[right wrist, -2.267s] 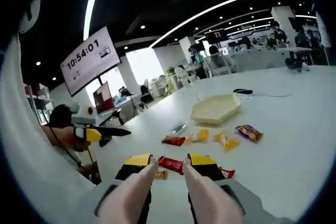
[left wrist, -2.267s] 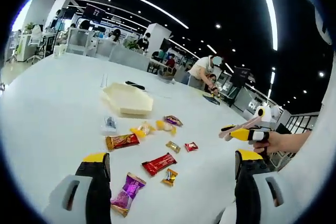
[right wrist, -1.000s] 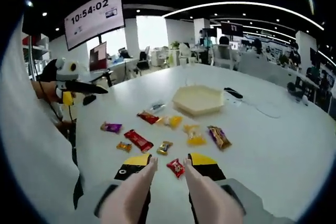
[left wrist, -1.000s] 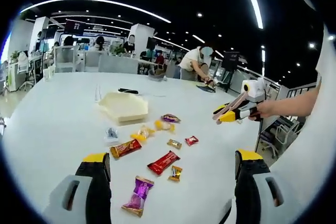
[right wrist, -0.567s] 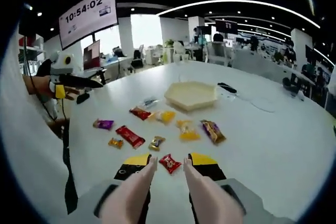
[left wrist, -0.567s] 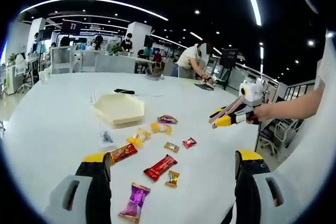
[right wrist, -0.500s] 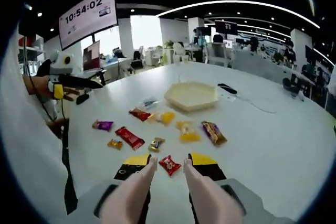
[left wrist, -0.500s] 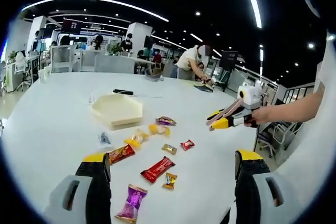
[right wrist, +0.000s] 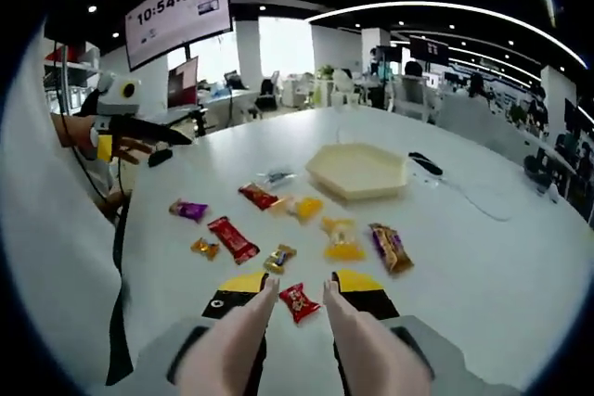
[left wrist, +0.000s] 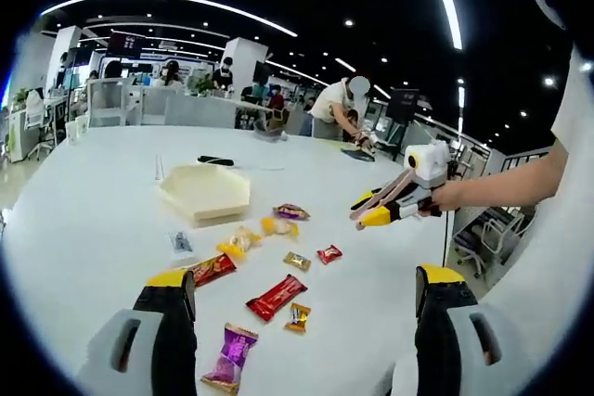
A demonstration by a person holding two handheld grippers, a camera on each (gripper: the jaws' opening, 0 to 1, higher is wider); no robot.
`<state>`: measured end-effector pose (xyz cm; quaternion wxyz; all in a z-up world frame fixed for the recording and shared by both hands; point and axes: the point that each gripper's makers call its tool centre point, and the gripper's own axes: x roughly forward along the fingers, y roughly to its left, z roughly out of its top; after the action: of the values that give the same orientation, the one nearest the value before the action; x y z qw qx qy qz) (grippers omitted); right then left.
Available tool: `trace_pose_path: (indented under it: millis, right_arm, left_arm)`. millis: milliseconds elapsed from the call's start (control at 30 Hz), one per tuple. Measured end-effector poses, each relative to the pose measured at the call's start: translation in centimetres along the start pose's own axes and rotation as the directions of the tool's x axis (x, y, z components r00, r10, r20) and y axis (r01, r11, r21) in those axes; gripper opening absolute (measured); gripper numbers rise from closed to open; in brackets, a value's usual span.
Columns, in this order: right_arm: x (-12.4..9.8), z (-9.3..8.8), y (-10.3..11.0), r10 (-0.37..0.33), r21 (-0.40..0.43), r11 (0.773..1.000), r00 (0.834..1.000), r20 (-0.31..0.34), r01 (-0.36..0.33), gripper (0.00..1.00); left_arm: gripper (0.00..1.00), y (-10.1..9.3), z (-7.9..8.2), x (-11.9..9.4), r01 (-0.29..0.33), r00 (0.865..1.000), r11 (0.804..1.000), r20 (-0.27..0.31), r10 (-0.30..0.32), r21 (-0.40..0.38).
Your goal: Place the target food into the container with the food tongs after gripping and lifting it, then release it inside without dropping or visibly crushing the food.
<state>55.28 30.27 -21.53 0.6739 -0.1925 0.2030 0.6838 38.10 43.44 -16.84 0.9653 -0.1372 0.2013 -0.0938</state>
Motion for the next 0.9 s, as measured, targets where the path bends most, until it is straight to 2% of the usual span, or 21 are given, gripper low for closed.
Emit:
trace_pose_path:
  millis: [167,267,367,500,633,733,900]
  right_arm:
    - [-0.1,0.2,-0.6,0.004,-0.016,1.0,1.0,-0.013,-0.004,0.26]
    - [0.3,0.4,-0.1,0.018,-0.004,1.0,1.0,-0.014,-0.018,0.26]
    - [1.1,-0.3,0.7,0.05,-0.062,0.997,0.997,-0.057,-0.053,0.26]
    - [1.9,-1.3,1.1,0.066,-0.098,0.992,0.993,-0.096,-0.075,0.26]
    - [2.2,-1.6,1.1,0.073,-0.066,0.995,0.993,-0.097,-0.08,0.26]
    - [2.8,-2.2,1.5,0.089,-0.099,0.99,0.988,-0.123,-0.101,0.26]
    - [3.5,-3.1,1.9,0.098,-0.125,0.985,0.984,-0.15,-0.117,0.25]
  left_arm:
    - [0.99,0.5,0.0,-0.1,-0.007,1.0,1.0,0.014,0.007,-0.005]
    - [0.99,0.9,-0.1,-0.2,-0.015,1.0,1.0,0.005,0.015,-0.008]
    - [0.99,1.0,-0.3,-0.4,-0.023,1.0,1.0,0.001,0.023,-0.002]
    - [0.99,1.1,-0.7,-0.2,-0.02,1.0,1.0,0.002,0.02,-0.008]
    - [0.99,1.1,-0.6,-0.2,-0.019,1.0,1.0,-0.01,0.019,-0.006]
    - [0.99,1.3,-0.2,-0.5,-0.039,0.999,0.999,0.004,0.039,-0.009]
    - [0.99,1.5,-0.5,-0.6,-0.05,0.999,0.998,0.014,0.05,-0.037]
